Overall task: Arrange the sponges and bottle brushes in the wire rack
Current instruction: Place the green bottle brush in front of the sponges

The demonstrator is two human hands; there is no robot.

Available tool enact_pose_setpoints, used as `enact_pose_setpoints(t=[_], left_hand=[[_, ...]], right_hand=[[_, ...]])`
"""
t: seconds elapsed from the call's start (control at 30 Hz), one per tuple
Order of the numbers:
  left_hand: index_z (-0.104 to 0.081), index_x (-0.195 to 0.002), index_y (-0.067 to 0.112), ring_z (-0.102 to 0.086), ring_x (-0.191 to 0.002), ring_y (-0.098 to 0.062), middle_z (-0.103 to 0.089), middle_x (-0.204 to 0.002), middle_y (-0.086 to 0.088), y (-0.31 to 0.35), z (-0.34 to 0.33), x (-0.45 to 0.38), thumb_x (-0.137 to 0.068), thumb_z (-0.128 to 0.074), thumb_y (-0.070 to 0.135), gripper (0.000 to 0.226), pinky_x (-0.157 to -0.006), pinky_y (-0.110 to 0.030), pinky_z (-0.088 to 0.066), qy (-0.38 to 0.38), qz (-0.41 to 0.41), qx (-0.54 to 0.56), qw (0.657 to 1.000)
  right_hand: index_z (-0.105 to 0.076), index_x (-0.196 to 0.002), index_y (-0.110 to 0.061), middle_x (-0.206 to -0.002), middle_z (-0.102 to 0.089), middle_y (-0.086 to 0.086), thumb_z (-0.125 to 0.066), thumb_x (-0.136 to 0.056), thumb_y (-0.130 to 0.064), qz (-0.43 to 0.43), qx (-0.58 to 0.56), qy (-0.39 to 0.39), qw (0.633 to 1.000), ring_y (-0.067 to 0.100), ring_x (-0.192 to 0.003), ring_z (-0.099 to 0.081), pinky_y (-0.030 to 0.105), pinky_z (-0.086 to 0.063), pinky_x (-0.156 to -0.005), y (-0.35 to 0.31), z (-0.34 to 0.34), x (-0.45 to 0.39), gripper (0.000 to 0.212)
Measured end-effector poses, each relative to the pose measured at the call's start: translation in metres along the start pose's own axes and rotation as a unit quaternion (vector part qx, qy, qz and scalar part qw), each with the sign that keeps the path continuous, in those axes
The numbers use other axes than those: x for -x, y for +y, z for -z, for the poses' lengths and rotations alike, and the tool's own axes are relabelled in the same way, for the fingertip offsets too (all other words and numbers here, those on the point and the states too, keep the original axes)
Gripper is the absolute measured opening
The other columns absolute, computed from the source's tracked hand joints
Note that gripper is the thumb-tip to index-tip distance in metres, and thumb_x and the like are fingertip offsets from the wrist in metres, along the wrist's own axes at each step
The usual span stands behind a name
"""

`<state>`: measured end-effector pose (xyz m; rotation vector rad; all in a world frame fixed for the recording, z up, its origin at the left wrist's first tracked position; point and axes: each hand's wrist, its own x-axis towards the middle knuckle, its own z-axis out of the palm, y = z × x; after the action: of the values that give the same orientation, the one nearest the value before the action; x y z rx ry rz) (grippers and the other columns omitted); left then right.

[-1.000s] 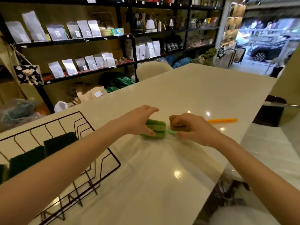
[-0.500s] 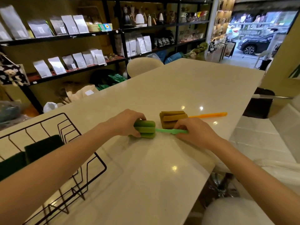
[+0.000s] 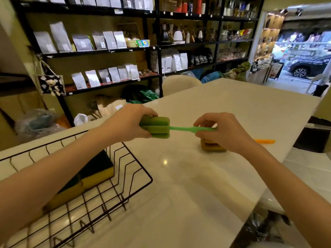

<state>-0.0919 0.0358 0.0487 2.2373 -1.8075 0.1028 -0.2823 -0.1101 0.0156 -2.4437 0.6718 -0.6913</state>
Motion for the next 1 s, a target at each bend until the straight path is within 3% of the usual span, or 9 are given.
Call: enact_pose_setpoints(t=[0.1,0.27,0.43,0.57,0.7,0.8,1.0], left_hand=[[-0.053,-0.125,0.022,-0.049,-0.097,-0.014,-0.06,-0.114,-0.002,-0.011,0.025,0.033,-0.076,-0.071,0.025,0.053,-0.09,-0.032,-0.043,0.02,0.027,-0.011,0.999],[-0.053,-0.125,0.024,-0.047,-0.09,-0.008,-0.061,-0.109,0.003,-0.041,0.051,0.091,-0.073,-0.072,0.03,0.055,-0.082,-0.024,-0.038,0.044,0.078,-0.039,0.995],[-0.053,-0.124,0.025,-0.047,-0.09,-0.005,-0.056,-0.104,0.01,-0.07,0.069,0.153,-0.072,-0.073,0.03,0.056,-0.079,-0.018,-0.034,0.045,0.15,-0.039,0.987],[-0.051,-0.125,0.029,-0.042,-0.075,0.007,-0.054,-0.105,0.013,-0.083,0.075,0.199,-0.073,-0.072,0.033,0.056,-0.061,-0.004,-0.032,0.045,0.204,-0.053,0.977],[-0.055,-0.121,0.027,-0.047,-0.088,-0.001,-0.052,-0.098,0.016,-0.091,0.074,0.24,-0.071,-0.073,0.031,0.053,-0.077,-0.014,-0.032,0.038,0.244,-0.041,0.968],[-0.054,-0.121,0.03,-0.051,-0.094,-0.006,-0.054,-0.099,0.015,-0.096,0.07,0.264,-0.071,-0.072,0.035,0.053,-0.077,-0.017,-0.04,0.016,0.269,-0.05,0.962],[-0.049,-0.118,0.033,-0.051,-0.091,-0.005,-0.055,-0.101,0.015,-0.094,0.054,0.289,-0.073,-0.067,0.048,0.051,-0.083,-0.02,-0.045,-0.092,0.288,-0.07,0.951]], right_hand=[[-0.07,-0.087,-0.019,-0.078,-0.066,-0.005,-0.075,-0.071,-0.015,0.04,-0.024,-0.008,0.999,0.001,-0.071,-0.057,0.002,-0.041,-0.064,-0.028,-0.012,-0.009,0.017],[-0.07,-0.09,-0.019,-0.082,-0.067,-0.004,-0.074,-0.071,-0.015,0.101,-0.05,-0.039,0.993,0.003,-0.075,-0.057,0.0,-0.041,-0.061,-0.077,-0.045,-0.023,0.019],[-0.07,-0.093,-0.021,-0.076,-0.059,-0.018,-0.072,-0.074,-0.018,0.164,-0.058,-0.091,0.98,0.0,-0.072,-0.055,-0.003,-0.038,-0.061,-0.128,-0.085,-0.029,0.02],[-0.069,-0.094,-0.024,-0.08,-0.061,-0.016,-0.07,-0.076,-0.019,0.205,-0.062,-0.146,0.966,-0.001,-0.075,-0.055,-0.002,-0.04,-0.063,-0.161,-0.114,-0.028,0.019],[-0.07,-0.094,-0.023,-0.078,-0.063,-0.017,-0.068,-0.077,-0.019,0.222,-0.083,-0.218,0.947,-0.007,-0.071,-0.057,0.0,-0.041,-0.058,-0.187,-0.137,-0.023,0.017],[-0.072,-0.093,-0.022,-0.077,-0.064,-0.018,-0.067,-0.078,-0.017,0.212,-0.102,-0.286,0.929,-0.013,-0.066,-0.057,0.001,-0.042,-0.056,-0.199,-0.153,-0.018,0.016],[-0.073,-0.089,-0.022,-0.073,-0.066,-0.015,-0.069,-0.077,-0.018,0.222,-0.049,-0.381,0.896,-0.008,-0.065,-0.059,0.004,-0.044,-0.055,-0.211,-0.176,-0.009,0.013]])
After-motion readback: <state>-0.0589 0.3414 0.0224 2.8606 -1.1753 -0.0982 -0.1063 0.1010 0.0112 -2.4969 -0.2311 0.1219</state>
